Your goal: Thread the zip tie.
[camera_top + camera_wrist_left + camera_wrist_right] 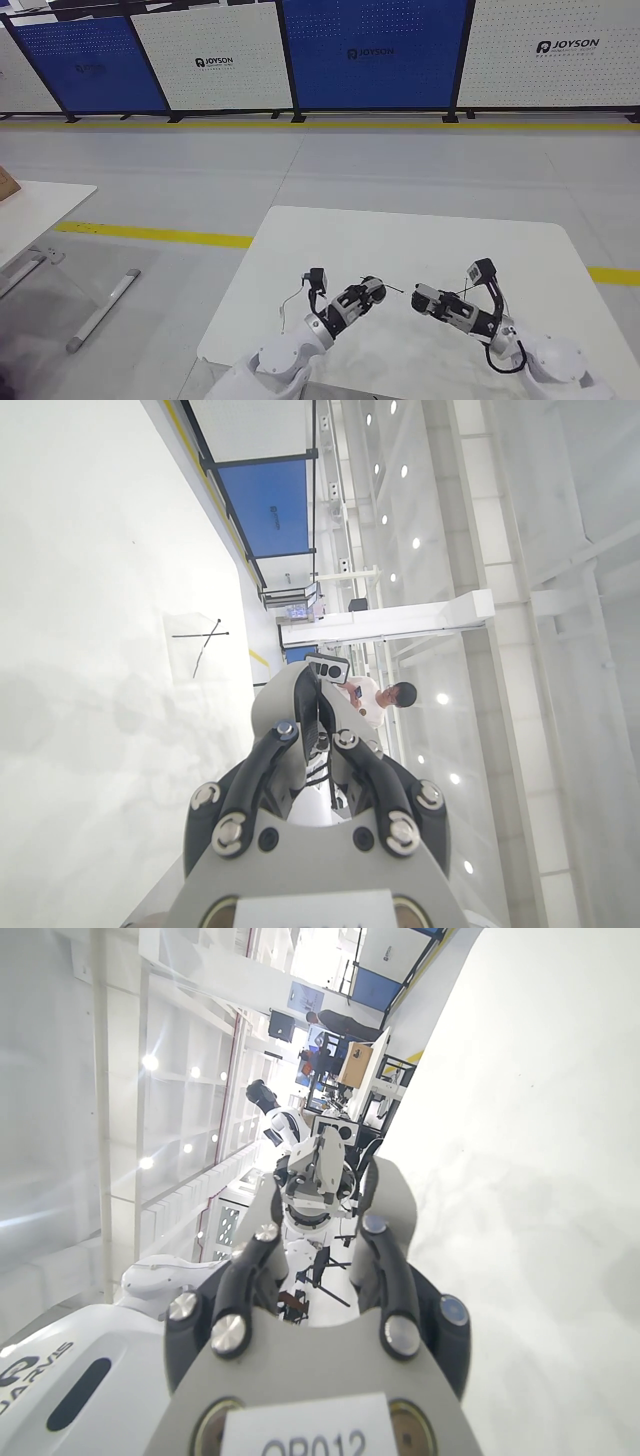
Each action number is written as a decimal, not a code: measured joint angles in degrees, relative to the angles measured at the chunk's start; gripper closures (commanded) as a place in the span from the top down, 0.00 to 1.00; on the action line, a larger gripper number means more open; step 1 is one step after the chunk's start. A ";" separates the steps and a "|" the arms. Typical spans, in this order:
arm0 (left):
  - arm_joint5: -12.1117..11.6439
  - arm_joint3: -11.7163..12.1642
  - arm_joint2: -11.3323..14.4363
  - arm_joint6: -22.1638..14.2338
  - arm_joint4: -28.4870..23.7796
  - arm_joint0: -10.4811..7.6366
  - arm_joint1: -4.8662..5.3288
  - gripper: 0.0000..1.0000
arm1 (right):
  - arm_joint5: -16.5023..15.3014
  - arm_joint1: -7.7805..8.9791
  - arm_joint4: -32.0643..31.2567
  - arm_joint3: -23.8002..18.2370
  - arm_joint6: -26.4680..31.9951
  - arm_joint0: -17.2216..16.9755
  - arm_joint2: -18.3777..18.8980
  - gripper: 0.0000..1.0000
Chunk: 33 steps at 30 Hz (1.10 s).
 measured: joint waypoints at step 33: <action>8.51 -1.32 -2.58 -1.41 4.44 1.80 0.98 0.00 | 0.42 2.14 -1.86 -1.60 7.92 -5.71 9.11 1.00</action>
